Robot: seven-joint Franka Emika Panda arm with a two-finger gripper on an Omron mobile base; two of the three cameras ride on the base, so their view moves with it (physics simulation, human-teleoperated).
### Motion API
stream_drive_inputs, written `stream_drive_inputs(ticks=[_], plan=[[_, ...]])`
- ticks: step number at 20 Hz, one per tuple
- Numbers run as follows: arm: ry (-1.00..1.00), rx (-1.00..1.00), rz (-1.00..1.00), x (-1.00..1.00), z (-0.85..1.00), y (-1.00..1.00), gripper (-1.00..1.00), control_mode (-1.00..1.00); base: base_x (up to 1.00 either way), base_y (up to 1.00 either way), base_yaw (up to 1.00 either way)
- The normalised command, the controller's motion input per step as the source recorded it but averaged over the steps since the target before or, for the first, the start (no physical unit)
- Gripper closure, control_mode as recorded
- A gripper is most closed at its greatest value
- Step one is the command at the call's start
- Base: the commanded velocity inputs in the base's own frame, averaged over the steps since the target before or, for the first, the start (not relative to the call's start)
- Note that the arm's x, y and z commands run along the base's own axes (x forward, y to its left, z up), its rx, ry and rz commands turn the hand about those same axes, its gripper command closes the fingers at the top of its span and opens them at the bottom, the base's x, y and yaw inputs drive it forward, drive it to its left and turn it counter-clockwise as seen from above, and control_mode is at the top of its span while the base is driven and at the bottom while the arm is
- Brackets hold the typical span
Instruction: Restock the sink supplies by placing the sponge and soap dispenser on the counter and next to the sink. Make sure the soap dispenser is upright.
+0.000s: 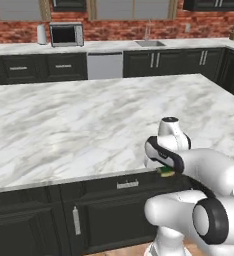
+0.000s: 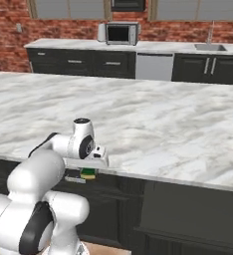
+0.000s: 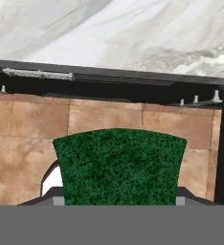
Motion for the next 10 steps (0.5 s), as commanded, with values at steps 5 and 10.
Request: stream_drive_inputs(ticks=[5,10], plan=[[0.0,0.0,0.0,0.0,0.0,0.0,1.0,1.0,-0.79,1.0,0.17],[0.0,0.0,0.0,0.0,0.0,0.0,1.0,1.0,-0.47,0.93,0.29]])
